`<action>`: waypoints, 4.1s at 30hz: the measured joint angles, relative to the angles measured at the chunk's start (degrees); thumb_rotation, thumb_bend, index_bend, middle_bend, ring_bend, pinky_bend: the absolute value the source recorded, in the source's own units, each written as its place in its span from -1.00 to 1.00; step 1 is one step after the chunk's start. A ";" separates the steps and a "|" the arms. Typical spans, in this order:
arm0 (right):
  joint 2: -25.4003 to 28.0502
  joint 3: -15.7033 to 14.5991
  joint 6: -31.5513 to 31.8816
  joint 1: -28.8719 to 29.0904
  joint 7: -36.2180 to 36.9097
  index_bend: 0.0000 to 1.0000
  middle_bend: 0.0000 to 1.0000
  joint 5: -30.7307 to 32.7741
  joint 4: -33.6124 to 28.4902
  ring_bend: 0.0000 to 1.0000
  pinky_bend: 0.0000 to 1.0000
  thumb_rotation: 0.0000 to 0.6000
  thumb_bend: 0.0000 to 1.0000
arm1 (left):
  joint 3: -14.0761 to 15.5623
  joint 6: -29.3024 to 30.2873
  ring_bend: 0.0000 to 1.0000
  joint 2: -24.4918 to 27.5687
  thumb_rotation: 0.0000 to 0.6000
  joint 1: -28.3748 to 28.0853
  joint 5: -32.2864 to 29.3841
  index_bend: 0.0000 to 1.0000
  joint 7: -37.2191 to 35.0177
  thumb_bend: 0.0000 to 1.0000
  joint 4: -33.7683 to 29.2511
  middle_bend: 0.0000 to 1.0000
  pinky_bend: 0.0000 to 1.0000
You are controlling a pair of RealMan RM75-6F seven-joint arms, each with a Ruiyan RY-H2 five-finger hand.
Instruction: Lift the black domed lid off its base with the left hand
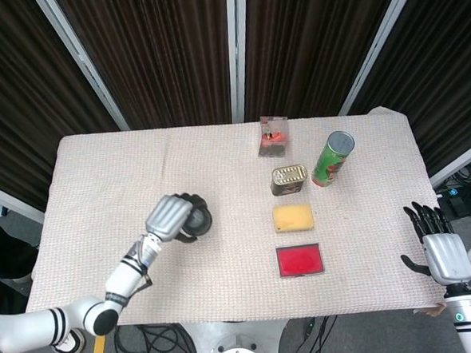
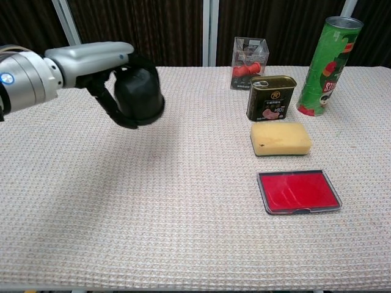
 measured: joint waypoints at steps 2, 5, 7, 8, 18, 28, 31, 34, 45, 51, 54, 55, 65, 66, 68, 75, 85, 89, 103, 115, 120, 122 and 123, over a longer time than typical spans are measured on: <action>-0.23 -0.30 -0.51 0.10 -0.50 -1.00 -0.96 -0.02 -0.04 -1.00 -1.00 1.00 -0.80 | -0.02 -0.67 -0.31 0.05 1.00 0.07 -0.46 -0.06 -0.83 -0.62 6.39 0.08 -0.12; -0.24 -0.71 -0.59 0.16 -0.85 -1.00 -0.96 -0.59 -0.60 -1.00 -1.00 1.00 -0.80 | 0.48 -1.93 -0.31 0.27 1.00 0.23 -0.22 -0.07 -2.32 -0.65 12.43 0.08 -0.12; -0.07 -0.74 -0.28 0.14 -0.93 -1.00 -0.96 -0.80 -0.93 -1.00 -1.00 1.00 -0.80 | 1.05 -2.49 -0.31 0.44 1.00 0.37 0.63 -0.07 -3.13 -0.65 13.35 0.08 -0.12; -0.02 -0.72 -0.25 0.12 -0.94 -1.00 -0.96 -0.76 -0.97 -1.00 -1.00 1.00 -0.80 | 1.53 -2.68 -0.31 0.55 1.00 0.48 1.60 -0.07 -3.55 -0.65 12.81 0.08 -0.12; -0.33 -0.62 -1.34 0.30 -0.02 -1.00 -0.96 0.15 0.08 -1.00 -1.00 1.00 -0.80 | 2.76 -2.09 -0.31 0.96 1.00 0.98 6.28 -0.08 -3.85 -0.65 -11.46 0.08 -0.13; -0.16 -0.39 -1.05 0.27 0.11 -1.00 -0.96 0.18 -0.23 -1.00 -1.00 1.00 -0.80 | 0.31 -0.88 -0.31 -0.45 1.00 0.79 2.15 -0.08 -2.24 -0.65 4.26 0.08 -0.14; -0.21 -0.61 -0.79 0.37 0.30 -1.00 -0.96 -0.65 -0.55 -1.00 -1.00 1.00 -0.80 | 0.64 -0.16 -0.31 -0.85 1.00 0.94 3.27 -0.09 -2.71 -0.65 12.10 0.08 -0.14; -0.03 -0.57 -0.25 0.35 0.75 -1.00 -0.96 -0.93 -0.82 -1.00 -1.00 1.00 -0.80 | 1.48 0.69 -0.31 -1.25 1.00 1.08 5.54 -0.10 -3.21 -0.65 14.49 0.08 -0.13; -0.30 -0.52 -1.38 0.74 1.87 -1.00 -0.96 -0.31 0.02 -1.00 -1.00 1.00 -0.80 | 0.42 2.04 -0.31 -2.70 1.00 0.60 6.30 -0.11 -3.31 -0.65 -8.32 0.08 -0.12; -0.43 -0.45 -1.60 0.73 1.67 -1.00 -0.96 0.07 0.35 -1.00 -1.00 1.00 -0.80 | -1.44 1.24 -0.31 -3.48 1.00 0.14 1.73 -0.11 -3.36 -0.65 -1.72 0.08 -0.13; -0.54 -0.57 -1.73 0.76 1.48 -1.00 -0.96 0.03 0.40 -1.00 -1.00 1.00 -0.80 | -1.66 1.14 -0.31 -3.67 1.00 0.24 0.65 -0.11 -3.68 -0.65 7.10 0.08 -0.13; -0.57 -0.64 -1.76 0.77 1.40 -1.00 -0.96 -0.04 0.41 -1.00 -1.00 1.00 -0.80 | -1.65 1.19 -0.31 -3.72 1.00 0.29 0.56 -0.11 -3.77 -0.65 9.43 0.08 -0.13; -0.58 -0.63 -1.91 0.73 1.78 -1.00 -0.96 0.22 0.79 -1.00 -1.00 1.00 -0.80 | -0.19 2.01 -0.31 -5.57 1.00 0.66 1.32 -0.11 -4.04 -0.65 9.40 0.07 -0.13; -0.60 -0.62 -1.98 0.74 1.89 -1.00 -0.96 0.27 0.90 -1.00 -1.00 1.00 -0.80 | 0.01 1.91 -0.31 -5.89 1.00 0.71 1.28 -0.11 -4.07 -0.65 9.48 0.07 -0.13; -0.65 -0.62 -2.06 0.76 2.02 -1.00 -0.96 0.31 1.10 -1.00 -1.00 1.00 -0.80 | 0.36 1.56 -0.31 -6.71 1.00 0.76 1.10 -0.11 -4.23 -0.65 10.57 0.07 -0.13; -0.90 -0.71 -2.40 0.86 2.09 -1.00 -0.95 0.36 1.48 -1.00 -1.00 1.00 -0.80 | 0.88 0.15 -0.31 -8.88 1.00 0.62 0.65 -0.11 -4.86 -0.65 15.30 0.07 -0.13; -0.99 -0.65 -2.71 0.92 2.16 -1.00 -0.95 0.70 1.71 -1.00 -1.00 1.00 -0.80 | 2.87 -3.94 -0.48 -10.74 1.00 0.69 0.66 -0.22 -6.30 -0.70 21.05 -0.20 -0.24; -0.96 -0.61 -2.72 0.91 2.28 -1.00 -0.95 0.76 1.76 -1.00 -1.00 1.00 -0.80 | 3.66 -5.54 -0.82 -10.64 1.00 0.60 1.87 -0.56 -7.72 -0.82 21.59 -0.59 -0.47; -0.91 -0.63 -2.64 0.88 2.37 -1.00 -0.95 0.73 1.74 -1.00 -1.00 1.00 -0.80 | 2.96 -5.10 -0.94 -9.05 1.00 0.95 4.97 -0.77 -13.30 -0.94 20.27 -0.74 -0.55; -0.88 -0.55 -2.74 0.87 2.59 -1.00 -0.95 0.94 1.88 -1.00 -1.00 1.00 -0.80 | 3.07 -5.98 -0.71 -8.32 1.00 0.86 3.82 -0.68 -11.00 -0.93 19.92 -0.35 -0.33; -0.98 -0.59 -2.86 0.85 2.93 -1.00 -0.96 0.99 2.24 -1.00 -1.00 1.00 -0.80 | 2.94 -5.74 -0.61 -8.52 1.00 0.89 3.58 -0.63 -10.30 -0.88 19.96 -0.26 -0.27; -0.99 -0.53 -2.75 0.83 3.01 -1.00 -0.96 0.99 2.29 -1.00 -1.00 1.00 -0.80 | 2.93 -5.81 -0.59 -8.52 1.00 0.92 3.39 -0.61 -10.16 -0.84 19.92 -0.25 -0.27; -0.98 -0.50 -2.70 0.82 3.04 -1.00 -0.96 1.00 2.29 -1.00 -1.00 1.00 -0.80 | 2.90 -5.80 -0.57 -8.48 1.00 0.94 3.37 -0.59 -10.19 -0.83 19.82 -0.24 -0.27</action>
